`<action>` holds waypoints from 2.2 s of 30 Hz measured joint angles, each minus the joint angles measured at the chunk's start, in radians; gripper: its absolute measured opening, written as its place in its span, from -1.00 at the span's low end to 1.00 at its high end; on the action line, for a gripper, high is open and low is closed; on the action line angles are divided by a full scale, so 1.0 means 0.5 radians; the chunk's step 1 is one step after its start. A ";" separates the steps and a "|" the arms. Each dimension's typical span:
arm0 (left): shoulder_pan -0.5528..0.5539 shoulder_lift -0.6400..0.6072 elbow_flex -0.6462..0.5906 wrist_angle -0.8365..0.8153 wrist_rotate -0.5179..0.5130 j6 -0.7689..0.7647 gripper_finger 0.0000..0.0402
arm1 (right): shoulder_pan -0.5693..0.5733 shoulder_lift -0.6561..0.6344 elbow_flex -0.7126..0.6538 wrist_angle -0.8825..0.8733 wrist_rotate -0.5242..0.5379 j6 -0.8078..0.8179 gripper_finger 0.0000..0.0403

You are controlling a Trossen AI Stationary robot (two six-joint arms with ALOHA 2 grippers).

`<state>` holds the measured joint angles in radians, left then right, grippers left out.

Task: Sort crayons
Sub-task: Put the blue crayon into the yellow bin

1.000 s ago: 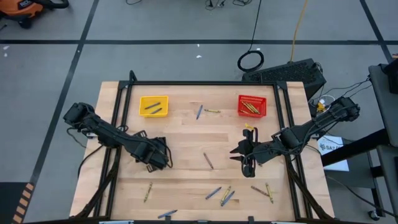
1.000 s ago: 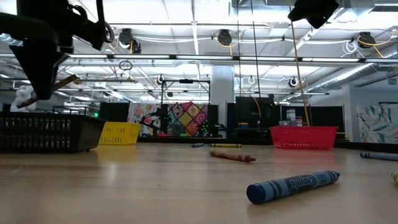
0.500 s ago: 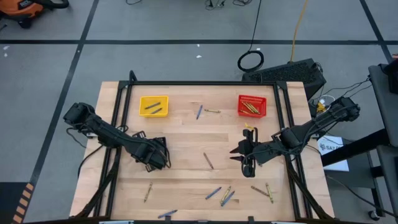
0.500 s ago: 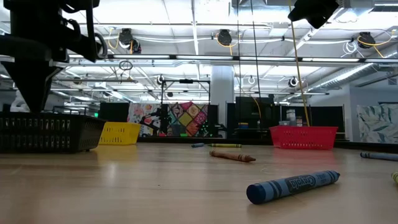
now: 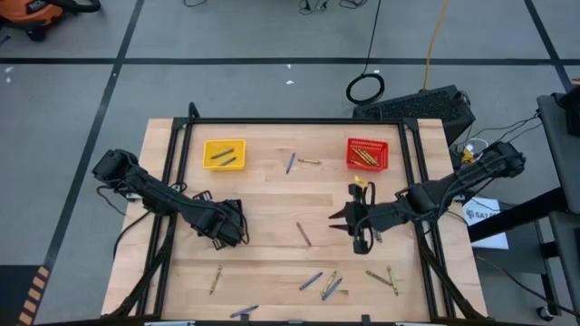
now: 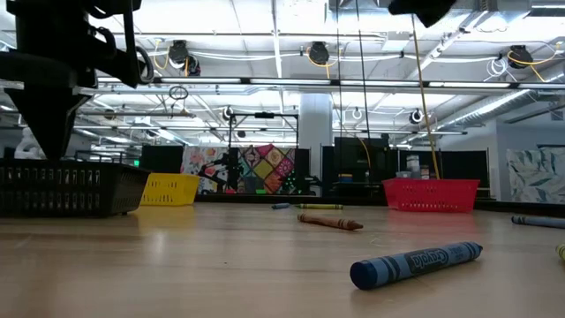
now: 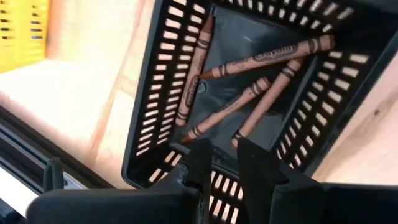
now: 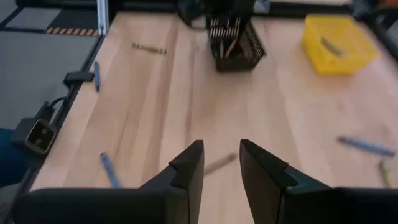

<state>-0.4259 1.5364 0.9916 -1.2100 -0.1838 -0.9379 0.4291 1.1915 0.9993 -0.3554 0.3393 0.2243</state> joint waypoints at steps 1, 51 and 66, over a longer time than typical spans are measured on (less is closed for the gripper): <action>0.000 0.000 0.000 0.003 -0.011 -0.013 -0.66 | -0.030 0.000 0.000 0.029 0.001 -0.032 -0.55; -0.020 0.001 0.009 0.617 -0.219 0.287 -0.66 | -1.594 0.932 0.312 0.606 -1.211 -2.027 -0.42; -0.002 0.001 0.093 0.619 -0.213 0.528 -0.66 | -1.682 1.525 1.350 -0.674 -1.356 -2.139 -0.42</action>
<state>-0.4267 1.5368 1.0382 -0.9006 -0.2904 -0.6741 -0.4120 1.9539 1.6744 -0.6926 -0.3384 -0.8451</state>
